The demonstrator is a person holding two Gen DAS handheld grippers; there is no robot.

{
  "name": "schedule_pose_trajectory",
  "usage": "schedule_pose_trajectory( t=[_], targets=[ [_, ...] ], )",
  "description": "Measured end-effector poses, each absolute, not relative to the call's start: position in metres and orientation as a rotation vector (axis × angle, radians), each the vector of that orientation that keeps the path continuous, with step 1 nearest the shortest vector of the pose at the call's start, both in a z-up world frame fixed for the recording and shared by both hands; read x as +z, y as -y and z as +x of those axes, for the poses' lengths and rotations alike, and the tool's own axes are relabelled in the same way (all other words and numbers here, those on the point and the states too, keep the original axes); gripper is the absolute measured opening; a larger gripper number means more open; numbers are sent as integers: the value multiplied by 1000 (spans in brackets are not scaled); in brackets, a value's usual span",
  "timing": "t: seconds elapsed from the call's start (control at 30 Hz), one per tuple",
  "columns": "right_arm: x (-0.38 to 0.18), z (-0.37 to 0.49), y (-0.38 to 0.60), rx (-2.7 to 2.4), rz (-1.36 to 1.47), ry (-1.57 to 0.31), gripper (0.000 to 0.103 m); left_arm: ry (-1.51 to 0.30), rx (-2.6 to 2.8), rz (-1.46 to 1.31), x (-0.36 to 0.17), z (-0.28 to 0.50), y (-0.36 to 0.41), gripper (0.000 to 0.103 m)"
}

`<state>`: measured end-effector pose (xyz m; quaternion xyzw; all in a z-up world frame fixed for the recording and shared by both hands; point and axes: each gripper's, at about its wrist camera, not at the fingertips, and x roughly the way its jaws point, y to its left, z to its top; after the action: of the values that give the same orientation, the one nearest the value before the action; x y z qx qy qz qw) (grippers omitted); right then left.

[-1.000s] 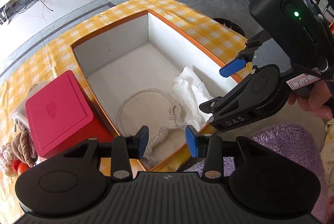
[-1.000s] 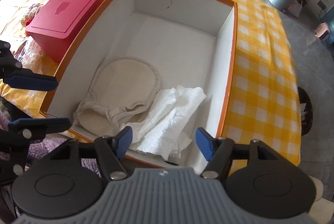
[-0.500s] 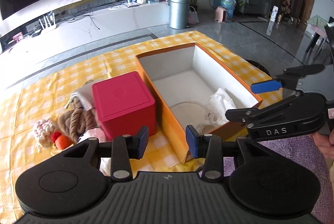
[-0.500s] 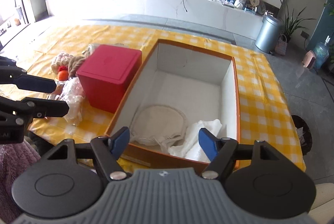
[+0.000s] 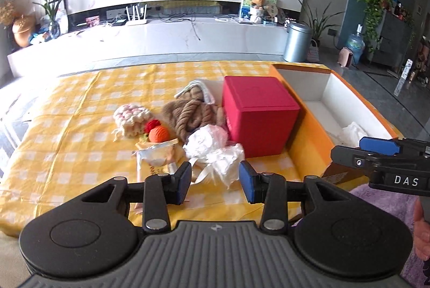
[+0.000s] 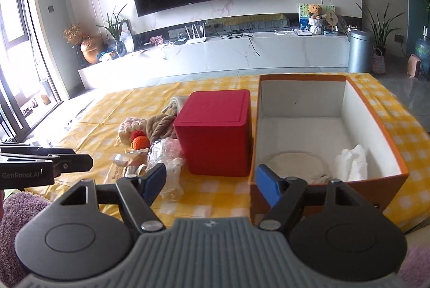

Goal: Organize soft objects
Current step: 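Withdraw both tools from the box back over the table, then grasp the clear plastic bag with the right gripper while the left grasps the Deeyeo wipes pack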

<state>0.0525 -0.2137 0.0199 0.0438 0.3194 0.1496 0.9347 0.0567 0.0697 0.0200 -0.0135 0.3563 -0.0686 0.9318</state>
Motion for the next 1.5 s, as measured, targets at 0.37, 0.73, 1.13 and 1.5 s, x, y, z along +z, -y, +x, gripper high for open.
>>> schedule_pose_trajectory(
  t=[0.37, 0.73, 1.13, 1.5],
  targets=[
    [-13, 80, 151, 385, -5, -698, 71, -808, -59, -76, -5, 71, -114, 49],
    [-59, 140, 108, 430, -90, -788, 76, -965, 13, -137, -45, 143, -125, 73],
    [-91, 170, 95, 468, -75, -813, 69, -1058, 31, -195, -79, 165, -126, 74],
    [-79, 150, 111, 485, -82, -782, 43, -1081, 113, -164, -90, 172, -126, 86]
  ],
)
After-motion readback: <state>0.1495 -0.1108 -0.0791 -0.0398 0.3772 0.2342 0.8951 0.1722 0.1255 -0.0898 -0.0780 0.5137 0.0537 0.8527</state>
